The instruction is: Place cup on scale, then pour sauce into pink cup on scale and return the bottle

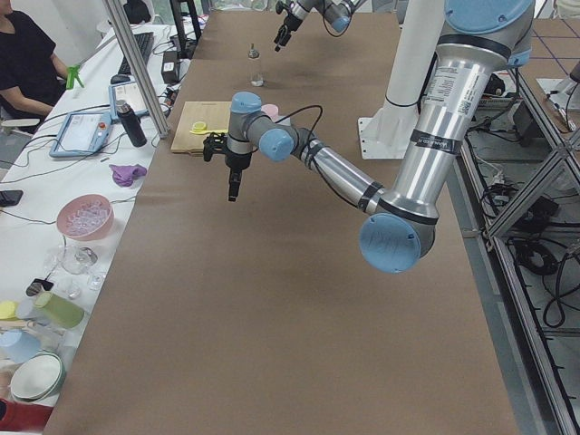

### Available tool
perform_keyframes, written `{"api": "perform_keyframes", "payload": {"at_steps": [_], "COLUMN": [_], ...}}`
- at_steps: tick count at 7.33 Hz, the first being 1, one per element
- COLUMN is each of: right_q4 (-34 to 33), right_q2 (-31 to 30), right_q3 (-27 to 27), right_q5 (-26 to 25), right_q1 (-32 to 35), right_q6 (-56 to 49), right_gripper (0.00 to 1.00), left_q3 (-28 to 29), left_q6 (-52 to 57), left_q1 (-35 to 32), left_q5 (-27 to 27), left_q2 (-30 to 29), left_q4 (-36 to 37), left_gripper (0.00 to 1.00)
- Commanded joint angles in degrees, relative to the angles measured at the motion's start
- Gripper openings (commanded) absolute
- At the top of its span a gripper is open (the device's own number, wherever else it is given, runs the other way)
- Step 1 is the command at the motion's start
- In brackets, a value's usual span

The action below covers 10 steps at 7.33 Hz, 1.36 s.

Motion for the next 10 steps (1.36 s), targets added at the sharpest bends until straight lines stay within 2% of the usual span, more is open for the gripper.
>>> {"api": "perform_keyframes", "payload": {"at_steps": [1,2,3,4,5,6,7,8,9,10], "right_q4": [-15.5,-22.3,-28.0,-35.4,-41.6,-45.7,-46.4,-46.3,-46.3,-46.2], "right_q2": [4.0,4.6,5.6,7.7,8.9,8.6,7.2,5.7,5.6,5.4], "right_q3": [-5.3,-6.9,-9.1,-11.9,-12.0,-12.1,-12.5,-12.7,-12.5,-13.9], "right_q5": [15.7,15.8,16.3,16.6,16.6,20.6,28.0,30.9,30.5,30.4], "right_q1": [14.8,15.9,16.0,16.3,17.4,20.9,21.8,22.9,22.9,22.9], "right_q6": [-18.6,-25.8,-29.1,-30.0,-33.1,-36.0,-36.5,-35.9,-35.8,-35.8], "right_gripper": [1.0,1.0,1.0,1.0,1.0,1.0,1.0,1.0,1.0,1.0], "left_q3": [-0.4,0.8,4.4,9.0,14.6,19.0,19.2,19.8,19.2,17.6], "left_q6": [0.7,2.3,10.1,20.0,28.3,41.7,47.3,47.5,47.3,47.2], "left_q1": [-3.2,-9.1,-14.9,-18.8,-23.5,-27.8,-28.3,-29.2,-30.6,-30.7], "left_q5": [-0.4,-5.1,-14.2,-16.2,-16.1,-16.6,-16.7,-17.4,-22.5,-24.7], "left_q2": [0.1,0.5,0.7,0.7,0.7,3.0,7.3,10.3,11.4,12.8], "left_q4": [-0.2,0.4,0.1,0.4,0.8,0.9,0.6,0.1,0.5,0.3], "left_gripper": [0.98,0.98,0.98,0.98,0.98,0.98,0.98,0.98,0.98,0.98]}}
